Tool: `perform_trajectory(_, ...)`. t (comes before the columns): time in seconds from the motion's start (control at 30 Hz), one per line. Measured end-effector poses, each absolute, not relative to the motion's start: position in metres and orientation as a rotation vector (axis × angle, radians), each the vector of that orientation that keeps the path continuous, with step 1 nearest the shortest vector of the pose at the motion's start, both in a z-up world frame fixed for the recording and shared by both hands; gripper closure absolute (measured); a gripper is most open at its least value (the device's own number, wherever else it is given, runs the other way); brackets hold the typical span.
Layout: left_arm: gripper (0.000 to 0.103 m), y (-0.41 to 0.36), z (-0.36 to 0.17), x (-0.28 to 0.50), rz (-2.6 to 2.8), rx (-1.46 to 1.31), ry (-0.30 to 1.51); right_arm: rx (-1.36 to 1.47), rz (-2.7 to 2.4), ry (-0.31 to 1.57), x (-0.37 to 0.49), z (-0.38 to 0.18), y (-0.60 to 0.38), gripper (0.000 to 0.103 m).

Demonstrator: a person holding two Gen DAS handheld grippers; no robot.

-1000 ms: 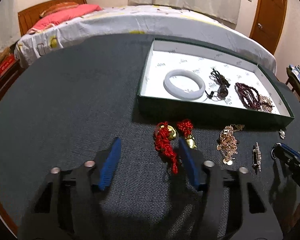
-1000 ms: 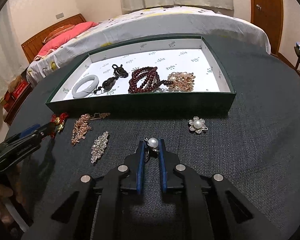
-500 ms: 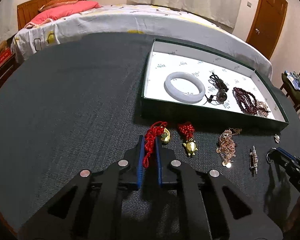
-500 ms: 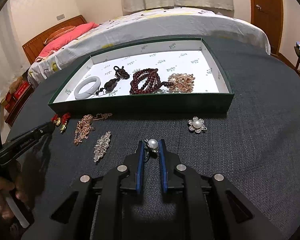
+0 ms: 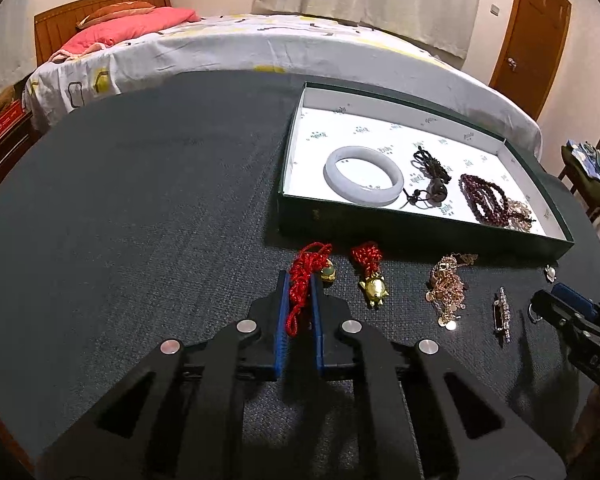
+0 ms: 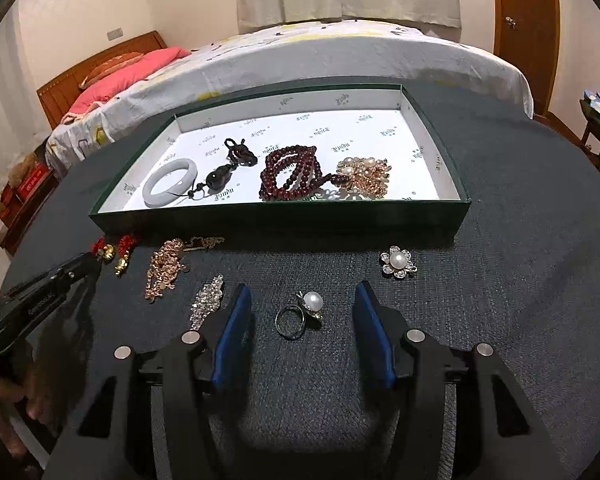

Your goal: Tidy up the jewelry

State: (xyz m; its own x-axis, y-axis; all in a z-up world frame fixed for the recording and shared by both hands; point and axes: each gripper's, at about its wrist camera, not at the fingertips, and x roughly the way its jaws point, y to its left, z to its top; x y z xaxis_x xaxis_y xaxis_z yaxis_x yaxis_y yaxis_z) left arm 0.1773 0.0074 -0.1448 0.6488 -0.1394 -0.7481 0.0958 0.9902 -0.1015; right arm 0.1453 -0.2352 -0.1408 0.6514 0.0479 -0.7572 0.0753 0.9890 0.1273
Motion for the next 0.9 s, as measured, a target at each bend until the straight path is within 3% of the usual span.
perform_trajectory(0.23, 0.093, 0.0065, -0.1456, 0.1774, -0.134, -0.053, 0.855, 0.141, -0.016, 0.882, 0.1472, -0.1466, -0.2354, 0.078)
perform_trajectory(0.37, 0.093, 0.0056, -0.1460, 0.1777, -0.136, -0.055, 0.858, 0.140, -0.007, 0.878, 0.1453, -0.1469, -0.2357, 0.079)
perform_trajectory(0.43, 0.093, 0.0058, -0.1456, 0.1778, -0.136, -0.054, 0.857, 0.140, -0.004, 0.869, 0.1436, -0.1457, -0.2357, 0.086)
perform_trajectory(0.9, 0.093, 0.0041, -0.1422, 0.1766, -0.140, -0.052, 0.848, 0.137, 0.006, 0.847, 0.1394, -0.1396, -0.2354, 0.087)
